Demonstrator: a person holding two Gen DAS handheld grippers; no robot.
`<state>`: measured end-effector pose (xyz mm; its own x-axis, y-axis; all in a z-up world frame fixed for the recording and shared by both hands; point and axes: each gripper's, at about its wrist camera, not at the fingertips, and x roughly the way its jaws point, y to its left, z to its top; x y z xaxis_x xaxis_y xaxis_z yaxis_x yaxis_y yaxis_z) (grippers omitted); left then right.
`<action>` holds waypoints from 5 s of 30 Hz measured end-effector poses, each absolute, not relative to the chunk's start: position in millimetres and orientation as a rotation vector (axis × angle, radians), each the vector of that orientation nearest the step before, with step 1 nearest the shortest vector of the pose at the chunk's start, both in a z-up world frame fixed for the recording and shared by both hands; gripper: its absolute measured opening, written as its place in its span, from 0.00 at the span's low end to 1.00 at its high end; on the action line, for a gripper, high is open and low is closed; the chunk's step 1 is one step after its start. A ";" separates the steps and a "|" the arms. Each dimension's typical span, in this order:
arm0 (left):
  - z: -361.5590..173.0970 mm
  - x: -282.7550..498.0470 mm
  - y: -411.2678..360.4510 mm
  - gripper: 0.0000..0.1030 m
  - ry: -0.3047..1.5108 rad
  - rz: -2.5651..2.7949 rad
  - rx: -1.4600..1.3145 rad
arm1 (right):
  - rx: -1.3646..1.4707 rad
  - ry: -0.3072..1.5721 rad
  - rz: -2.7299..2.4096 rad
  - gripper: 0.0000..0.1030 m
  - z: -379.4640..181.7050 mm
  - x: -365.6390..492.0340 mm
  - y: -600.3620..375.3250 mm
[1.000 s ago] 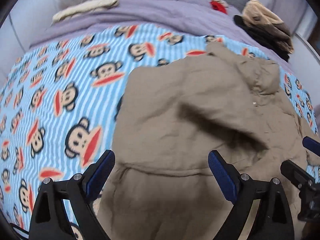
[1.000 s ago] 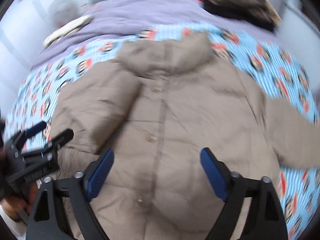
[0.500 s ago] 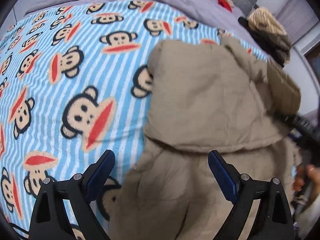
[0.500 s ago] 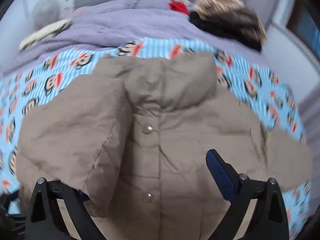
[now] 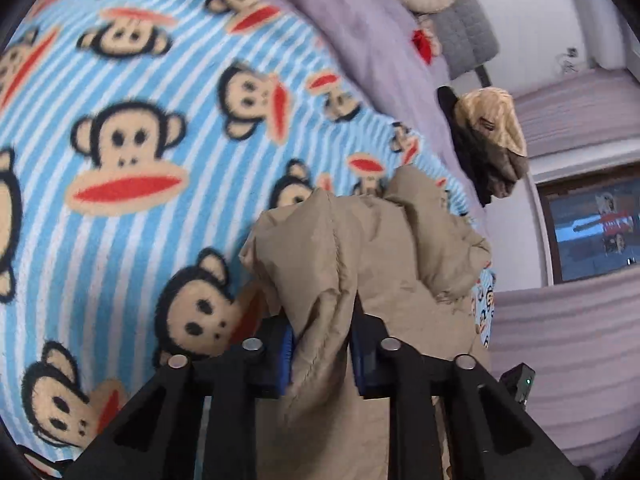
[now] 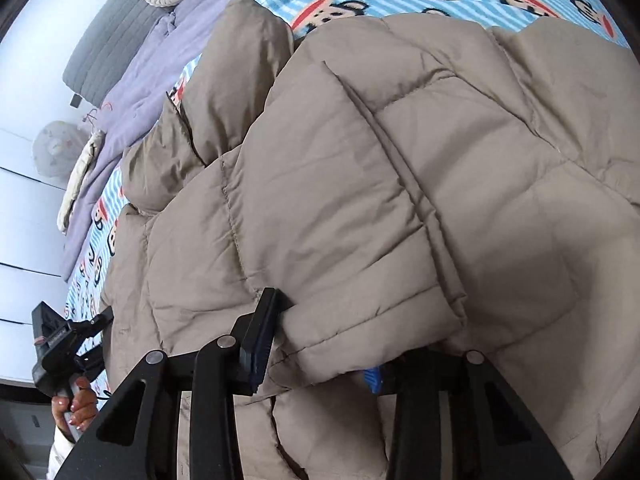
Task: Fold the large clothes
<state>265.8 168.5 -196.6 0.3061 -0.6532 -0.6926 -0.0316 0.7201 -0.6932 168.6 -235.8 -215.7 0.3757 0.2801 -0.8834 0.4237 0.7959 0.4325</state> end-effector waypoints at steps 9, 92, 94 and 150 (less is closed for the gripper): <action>-220.1 265.7 188.9 0.19 1.253 -0.160 -0.359 | 0.620 1.223 -0.077 0.39 -217.2 181.9 -211.1; -144.3 102.6 -179.2 0.97 1.316 -0.321 0.237 | 1.639 0.605 -0.363 1.00 -259.6 -4.7 -665.9; -144.0 102.2 -181.4 0.97 1.313 -0.321 0.236 | 1.655 0.589 -0.357 1.00 -261.3 -4.3 -669.7; -145.9 147.9 -6.4 0.97 1.262 -0.054 0.175 | 0.613 1.247 0.244 0.33 -219.8 214.2 -261.3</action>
